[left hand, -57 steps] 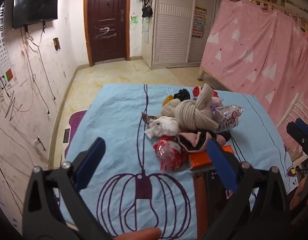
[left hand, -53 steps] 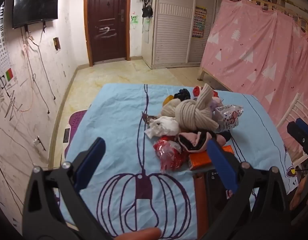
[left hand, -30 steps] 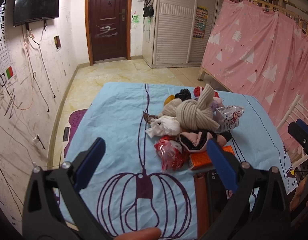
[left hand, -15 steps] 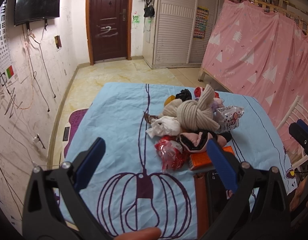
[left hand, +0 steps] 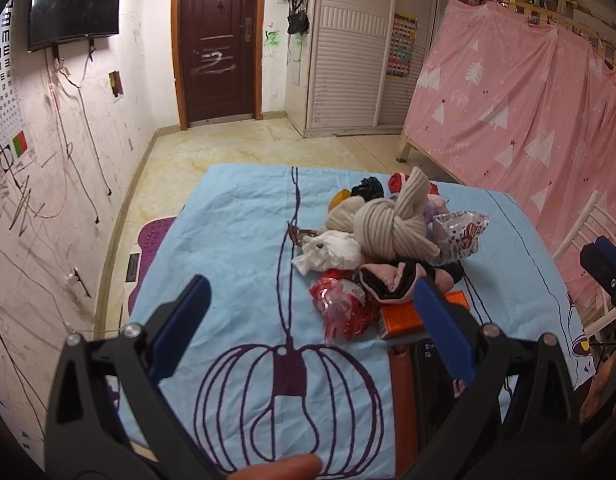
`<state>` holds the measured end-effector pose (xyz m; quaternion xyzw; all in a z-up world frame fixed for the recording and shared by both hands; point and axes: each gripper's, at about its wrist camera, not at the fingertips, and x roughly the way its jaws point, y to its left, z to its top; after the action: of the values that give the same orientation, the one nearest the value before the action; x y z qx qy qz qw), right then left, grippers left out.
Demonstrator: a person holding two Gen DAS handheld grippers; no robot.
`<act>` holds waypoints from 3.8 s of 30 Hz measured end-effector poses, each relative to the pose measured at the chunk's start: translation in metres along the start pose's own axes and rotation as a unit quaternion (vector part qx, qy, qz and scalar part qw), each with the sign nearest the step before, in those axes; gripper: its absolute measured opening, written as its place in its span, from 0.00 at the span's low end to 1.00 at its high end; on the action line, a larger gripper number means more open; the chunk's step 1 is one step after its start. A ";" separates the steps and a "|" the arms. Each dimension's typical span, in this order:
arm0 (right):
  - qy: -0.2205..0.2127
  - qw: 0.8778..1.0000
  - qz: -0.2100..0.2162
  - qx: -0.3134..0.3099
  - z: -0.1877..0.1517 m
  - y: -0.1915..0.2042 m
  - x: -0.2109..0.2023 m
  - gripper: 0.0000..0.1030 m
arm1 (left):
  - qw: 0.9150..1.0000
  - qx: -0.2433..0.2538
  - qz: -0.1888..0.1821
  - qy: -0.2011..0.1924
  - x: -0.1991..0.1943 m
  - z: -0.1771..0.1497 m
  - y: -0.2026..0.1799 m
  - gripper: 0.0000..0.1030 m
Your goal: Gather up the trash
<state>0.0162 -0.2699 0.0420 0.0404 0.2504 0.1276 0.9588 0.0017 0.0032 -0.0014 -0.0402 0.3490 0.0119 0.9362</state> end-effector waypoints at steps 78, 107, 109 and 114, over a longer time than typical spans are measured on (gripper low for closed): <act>0.210 0.970 0.114 -0.039 -0.001 0.014 0.182 0.33 | 0.982 -0.018 -0.072 0.171 0.118 0.035 0.011 0.22; 0.066 0.996 0.008 0.054 0.018 -0.107 0.056 0.32 | 0.982 0.110 -0.095 0.118 0.057 0.089 -0.128 0.22; 0.057 0.996 -0.012 0.068 0.014 -0.126 0.043 0.32 | 0.979 0.130 -0.099 0.120 0.055 0.089 -0.150 0.22; 0.045 0.992 -0.065 0.098 -0.002 -0.177 0.016 0.32 | 0.966 0.186 -0.123 0.133 0.051 0.084 -0.213 0.22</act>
<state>0.0682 -0.4365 0.0082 0.1123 0.3071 0.0417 0.9441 0.1062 -0.2023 0.0428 0.0913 0.4588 -0.1738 0.8666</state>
